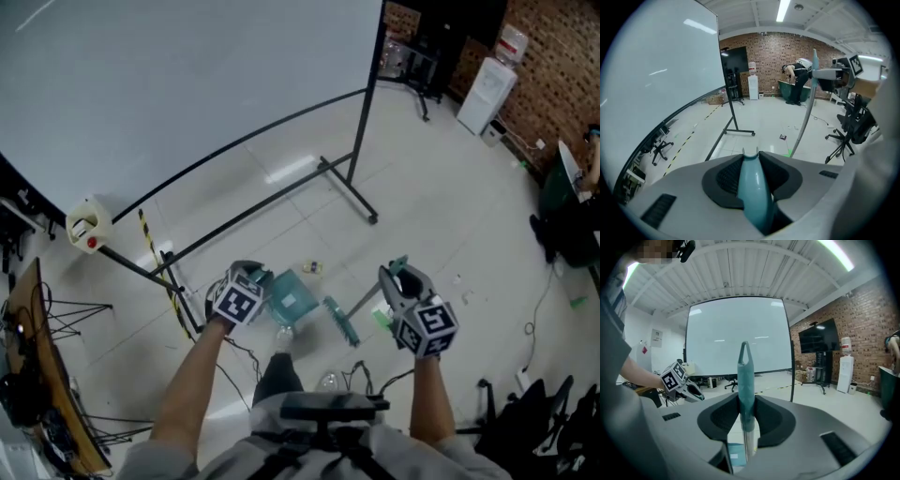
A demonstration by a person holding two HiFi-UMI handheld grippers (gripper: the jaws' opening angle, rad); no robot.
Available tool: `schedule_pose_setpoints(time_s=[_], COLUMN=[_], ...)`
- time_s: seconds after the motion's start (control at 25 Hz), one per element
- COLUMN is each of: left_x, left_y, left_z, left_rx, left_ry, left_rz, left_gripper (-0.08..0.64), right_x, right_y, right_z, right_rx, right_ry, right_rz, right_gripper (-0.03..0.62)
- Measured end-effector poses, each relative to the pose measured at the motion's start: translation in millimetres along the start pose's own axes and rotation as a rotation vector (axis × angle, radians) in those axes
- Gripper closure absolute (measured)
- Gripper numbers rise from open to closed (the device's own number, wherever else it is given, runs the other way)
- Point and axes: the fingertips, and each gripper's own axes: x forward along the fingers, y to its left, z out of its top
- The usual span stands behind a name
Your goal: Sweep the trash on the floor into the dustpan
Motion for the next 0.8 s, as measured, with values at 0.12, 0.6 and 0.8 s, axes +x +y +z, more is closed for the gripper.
schedule_pose_setpoints(time_s=[0.12, 0.6, 0.8], left_x=[32, 128, 153], left_y=[25, 91, 94], left_z=[-2, 6, 11], left_rx=[0.032, 0.17, 0.2], left_ry=[0.002, 0.081, 0.11], left_rz=[-0.057, -0.169, -0.186], left_gripper=[0.46, 0.46, 0.46], right_x=[26, 126, 174], right_y=[-20, -110, -133], right_z=[-13, -45, -69], right_rx=[0.047, 0.118, 0.1], right_ry=[0.051, 0.093, 0.101], right_rz=[-0.103, -0.35, -0.335], right_gripper=[0.486, 0.486, 0.486])
